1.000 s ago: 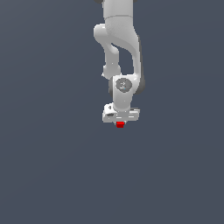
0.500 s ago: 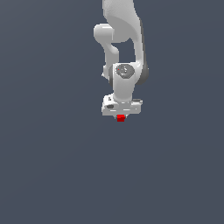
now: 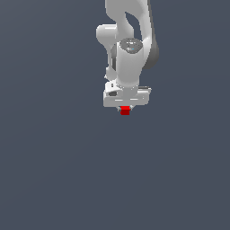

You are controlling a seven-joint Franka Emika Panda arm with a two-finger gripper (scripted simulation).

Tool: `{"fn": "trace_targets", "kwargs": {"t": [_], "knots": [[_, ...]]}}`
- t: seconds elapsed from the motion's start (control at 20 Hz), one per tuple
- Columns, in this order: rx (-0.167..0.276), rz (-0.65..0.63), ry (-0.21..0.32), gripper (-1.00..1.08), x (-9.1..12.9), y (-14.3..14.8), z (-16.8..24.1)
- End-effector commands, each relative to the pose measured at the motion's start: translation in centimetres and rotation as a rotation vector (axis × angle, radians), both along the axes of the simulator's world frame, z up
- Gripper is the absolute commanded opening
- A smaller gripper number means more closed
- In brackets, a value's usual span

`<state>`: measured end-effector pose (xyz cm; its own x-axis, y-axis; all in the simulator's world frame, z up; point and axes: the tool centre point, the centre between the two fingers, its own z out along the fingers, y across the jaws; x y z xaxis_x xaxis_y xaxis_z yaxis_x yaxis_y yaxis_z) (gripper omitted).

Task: Lift up the red cube by 0.2 meters.

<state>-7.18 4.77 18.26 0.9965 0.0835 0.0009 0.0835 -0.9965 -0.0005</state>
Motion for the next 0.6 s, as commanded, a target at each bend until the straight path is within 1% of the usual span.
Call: {"fn": "trace_targets", "kwargs": {"t": [0.0,0.25,0.55], "knots": [[0.0,0.0,0.001,-1.0,0.0,0.0,1.7],[0.0,0.0,0.001,-1.0,0.1,0.0,4.0],[-0.001,0.0,0.001,-1.0,0.2,0.0,4.7]]}}
